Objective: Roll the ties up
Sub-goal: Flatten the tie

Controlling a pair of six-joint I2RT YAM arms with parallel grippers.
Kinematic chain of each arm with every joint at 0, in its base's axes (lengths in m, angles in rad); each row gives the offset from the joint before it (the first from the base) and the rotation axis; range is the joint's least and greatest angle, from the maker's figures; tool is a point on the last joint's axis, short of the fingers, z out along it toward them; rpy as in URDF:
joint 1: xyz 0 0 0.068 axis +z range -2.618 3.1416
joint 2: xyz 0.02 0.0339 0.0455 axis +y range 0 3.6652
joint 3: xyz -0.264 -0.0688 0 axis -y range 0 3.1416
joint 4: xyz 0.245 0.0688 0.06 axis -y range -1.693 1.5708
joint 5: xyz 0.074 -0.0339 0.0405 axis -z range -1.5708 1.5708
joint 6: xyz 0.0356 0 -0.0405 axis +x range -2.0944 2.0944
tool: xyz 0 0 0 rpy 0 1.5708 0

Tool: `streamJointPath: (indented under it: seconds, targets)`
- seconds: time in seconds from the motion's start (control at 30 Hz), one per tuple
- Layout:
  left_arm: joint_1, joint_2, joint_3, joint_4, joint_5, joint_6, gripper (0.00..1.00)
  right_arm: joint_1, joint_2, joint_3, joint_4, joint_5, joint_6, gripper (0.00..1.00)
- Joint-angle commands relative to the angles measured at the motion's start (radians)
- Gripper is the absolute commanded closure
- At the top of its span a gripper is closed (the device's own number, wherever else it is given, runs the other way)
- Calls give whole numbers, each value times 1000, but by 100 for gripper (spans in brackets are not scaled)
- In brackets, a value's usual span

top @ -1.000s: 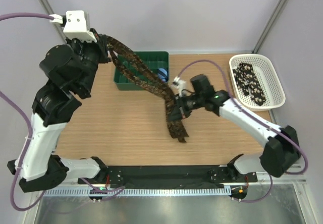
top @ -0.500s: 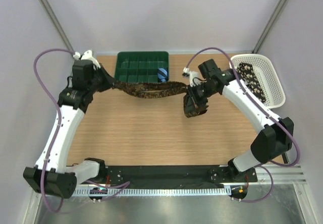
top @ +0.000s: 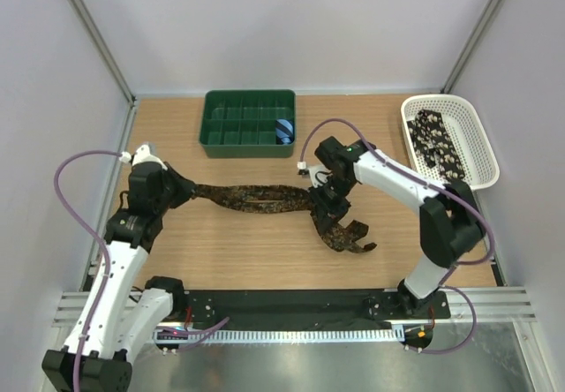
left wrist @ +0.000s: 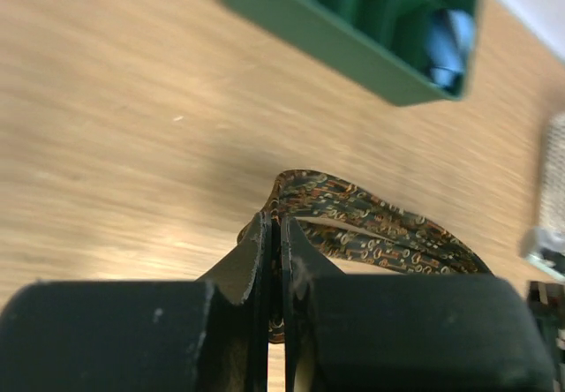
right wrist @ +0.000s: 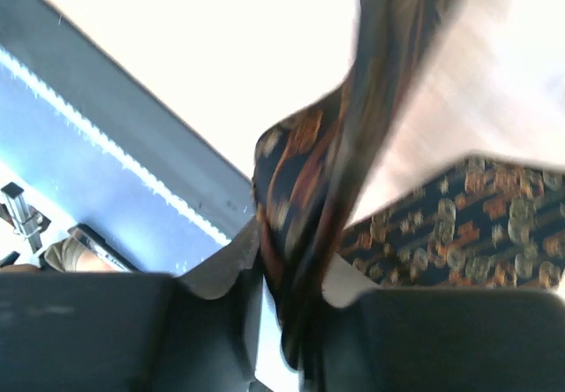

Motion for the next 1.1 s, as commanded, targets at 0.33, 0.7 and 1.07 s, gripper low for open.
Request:
streamJointPath:
  seconds: [0.33, 0.7, 1.07]
  targets:
    - [104, -127, -256, 155, -214, -118, 100, -122, 380, 295, 26, 197, -47, 5]
    - [122, -155, -244, 189, -270, -109, 99, -130, 54, 141, 271, 274, 24, 1]
    - [121, -144, -235, 213, -254, -104, 99, -44, -150, -55, 397, 63, 81, 42]
